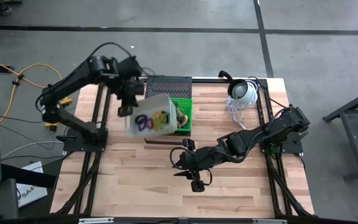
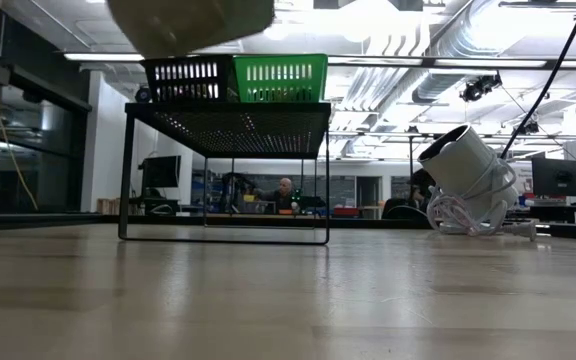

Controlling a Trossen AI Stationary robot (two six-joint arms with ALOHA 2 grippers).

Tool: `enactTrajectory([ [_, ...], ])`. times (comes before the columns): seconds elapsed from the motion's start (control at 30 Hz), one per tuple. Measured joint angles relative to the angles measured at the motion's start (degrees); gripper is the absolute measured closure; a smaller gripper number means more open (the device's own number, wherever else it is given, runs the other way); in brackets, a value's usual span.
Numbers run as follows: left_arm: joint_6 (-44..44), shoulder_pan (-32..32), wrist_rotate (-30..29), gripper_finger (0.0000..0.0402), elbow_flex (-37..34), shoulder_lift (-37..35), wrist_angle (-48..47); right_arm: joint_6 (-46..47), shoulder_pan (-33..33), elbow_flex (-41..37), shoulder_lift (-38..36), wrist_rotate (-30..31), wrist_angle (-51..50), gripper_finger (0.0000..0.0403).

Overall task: Pick & Place Office Desk Supplies
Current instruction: Put the gray bin with spring keychains on the shelf

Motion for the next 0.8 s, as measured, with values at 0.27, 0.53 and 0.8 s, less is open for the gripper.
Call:
enactTrajectory([
  [0.27, 2.4, 8.4, -6.4, 0.0401, 7.9, 7.1, 0.2, 0.0, 0.0, 0.0, 0.0, 0.0, 0.0, 0.0283],
  [0.53, 10.1, 16.2, -4.3, 0.0401, 18.5, 14.8, 0.3, 0.0, 0.0, 0.0, 0.0, 0.0, 0.0, 0.0283],
  [0.8, 18.3, 21.9, -4.0, 0.0401, 30.0, 21.3, 0.2, 0.0, 0.0, 0.0, 0.0, 0.0, 0.0, 0.0283],
])
